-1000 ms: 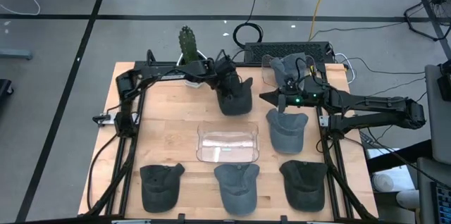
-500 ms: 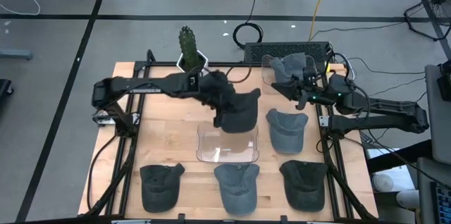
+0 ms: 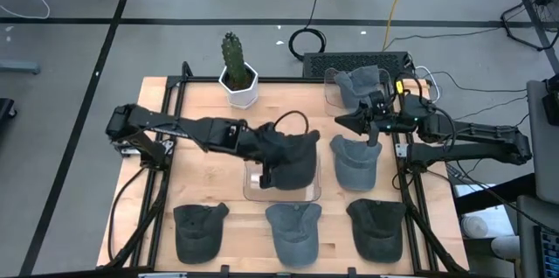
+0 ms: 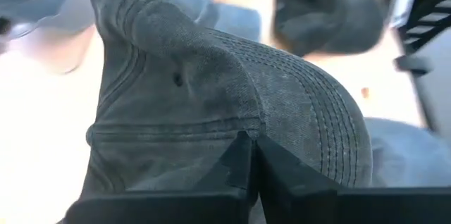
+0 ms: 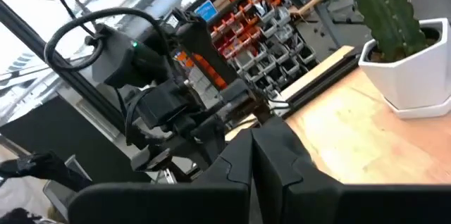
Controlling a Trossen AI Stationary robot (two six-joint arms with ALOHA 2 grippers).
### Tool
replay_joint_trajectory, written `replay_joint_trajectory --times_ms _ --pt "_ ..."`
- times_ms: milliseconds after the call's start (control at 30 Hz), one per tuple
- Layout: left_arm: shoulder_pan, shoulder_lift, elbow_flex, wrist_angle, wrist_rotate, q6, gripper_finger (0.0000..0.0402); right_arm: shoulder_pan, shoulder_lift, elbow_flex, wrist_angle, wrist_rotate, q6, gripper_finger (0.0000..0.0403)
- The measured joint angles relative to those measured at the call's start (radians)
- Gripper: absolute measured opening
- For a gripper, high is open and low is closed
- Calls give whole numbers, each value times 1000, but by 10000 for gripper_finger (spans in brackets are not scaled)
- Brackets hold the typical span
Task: Pick & Place hat
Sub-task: Put the top black cap into the bottom transparent bin
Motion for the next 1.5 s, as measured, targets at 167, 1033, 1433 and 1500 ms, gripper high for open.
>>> replay_joint_trajectory --times_ms 167,1033,1433,1500 --pt "-27 1 0 -96 -75 -41 13 1 0 0 -22 -15 -2 0" --pt "-96 159 0 -80 -113 -75 24 1 5 0 -94 -24 -40 0" --pt "-82 235 0 -115 -78 -52 35 1 3 0 -120 -26 -13 0" --pt "-82 238 0 -116 -72 -60 52 1 3 0 -120 -26 -13 0"
